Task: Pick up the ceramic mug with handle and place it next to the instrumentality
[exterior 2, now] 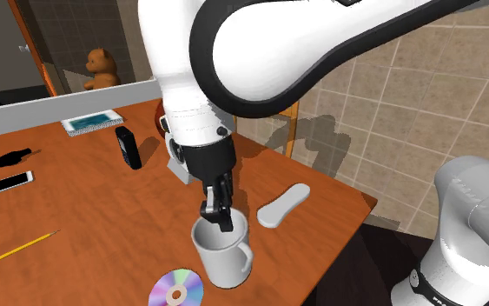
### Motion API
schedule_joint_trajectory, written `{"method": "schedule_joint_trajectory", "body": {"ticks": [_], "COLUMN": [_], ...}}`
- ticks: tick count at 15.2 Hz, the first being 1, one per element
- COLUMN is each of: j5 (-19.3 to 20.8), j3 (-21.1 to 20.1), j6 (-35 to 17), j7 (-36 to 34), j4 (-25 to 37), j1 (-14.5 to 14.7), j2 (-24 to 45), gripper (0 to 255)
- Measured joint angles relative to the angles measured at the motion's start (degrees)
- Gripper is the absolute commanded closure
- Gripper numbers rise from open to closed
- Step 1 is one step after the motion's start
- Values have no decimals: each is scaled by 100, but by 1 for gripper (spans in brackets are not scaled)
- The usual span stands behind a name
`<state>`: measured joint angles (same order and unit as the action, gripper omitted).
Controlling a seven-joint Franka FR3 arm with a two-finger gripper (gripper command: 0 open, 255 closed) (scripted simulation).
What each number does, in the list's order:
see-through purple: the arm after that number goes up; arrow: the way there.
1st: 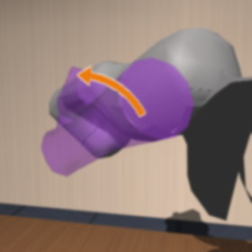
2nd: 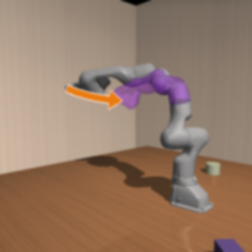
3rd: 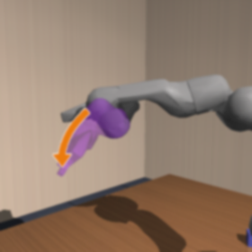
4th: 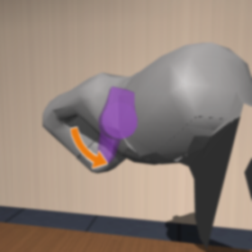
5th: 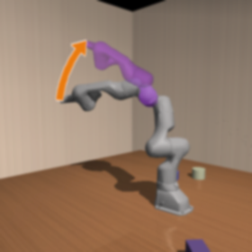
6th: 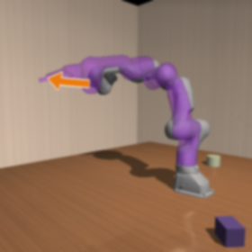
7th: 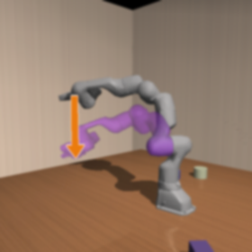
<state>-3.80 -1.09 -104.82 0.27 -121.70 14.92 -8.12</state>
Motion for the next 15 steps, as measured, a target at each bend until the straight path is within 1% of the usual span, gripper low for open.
{"method": "schedule_joint_trajectory", "body": {"ticks": [15], "j5": [-22], "j3": [-1], "j6": [-1180], "j7": [81], "j4": [-753], "j1": [0], "j2": [431], "gripper": [255]}}
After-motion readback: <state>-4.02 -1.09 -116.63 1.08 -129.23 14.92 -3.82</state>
